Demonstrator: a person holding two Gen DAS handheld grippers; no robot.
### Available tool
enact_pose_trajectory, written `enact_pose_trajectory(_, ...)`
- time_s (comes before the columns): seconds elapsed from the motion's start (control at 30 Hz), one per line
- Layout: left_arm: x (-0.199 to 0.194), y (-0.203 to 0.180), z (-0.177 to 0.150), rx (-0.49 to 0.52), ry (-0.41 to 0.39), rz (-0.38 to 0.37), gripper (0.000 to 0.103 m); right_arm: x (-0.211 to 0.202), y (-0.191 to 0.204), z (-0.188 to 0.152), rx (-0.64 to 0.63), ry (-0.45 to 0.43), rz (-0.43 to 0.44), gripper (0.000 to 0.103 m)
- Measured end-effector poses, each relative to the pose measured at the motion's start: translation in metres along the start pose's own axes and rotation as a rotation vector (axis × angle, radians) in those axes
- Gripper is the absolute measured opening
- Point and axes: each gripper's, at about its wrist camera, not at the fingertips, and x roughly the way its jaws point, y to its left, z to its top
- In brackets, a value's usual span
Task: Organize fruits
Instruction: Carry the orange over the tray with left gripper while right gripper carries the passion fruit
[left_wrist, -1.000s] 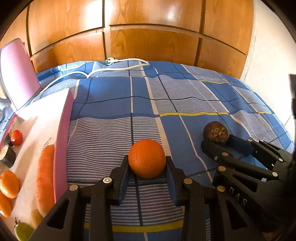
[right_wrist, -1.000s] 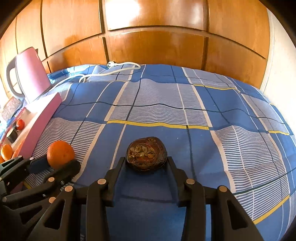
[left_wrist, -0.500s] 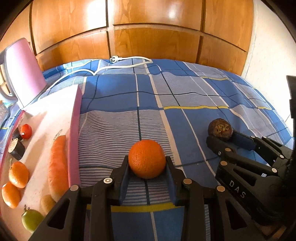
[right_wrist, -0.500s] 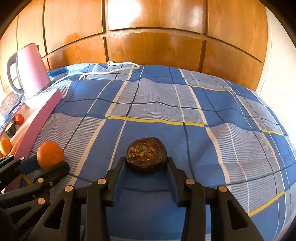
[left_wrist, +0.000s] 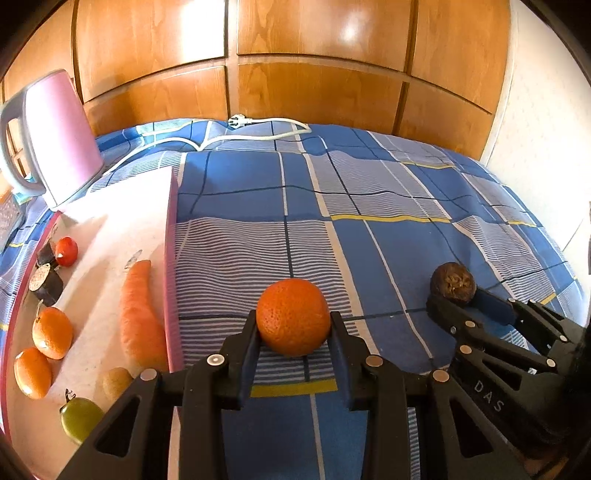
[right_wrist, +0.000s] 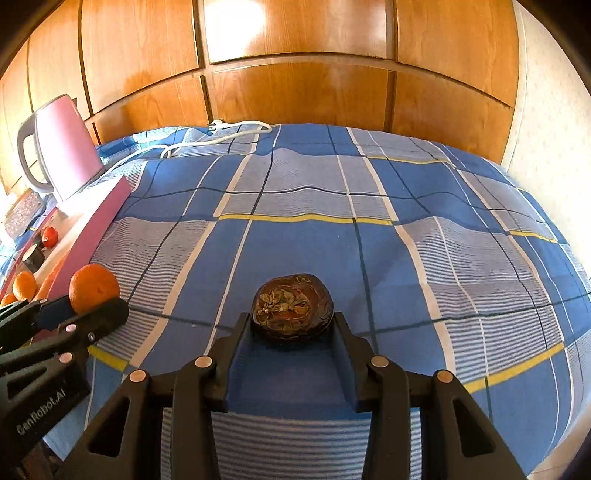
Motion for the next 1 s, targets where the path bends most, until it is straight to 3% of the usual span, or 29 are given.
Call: enact_pose_trajectory(1.0,-0.048,0.015,0.013,-0.043,-0.112,-0.033,0.035,-0.014,0.005,-0.004,0.044,0.025,0.05,0.042)
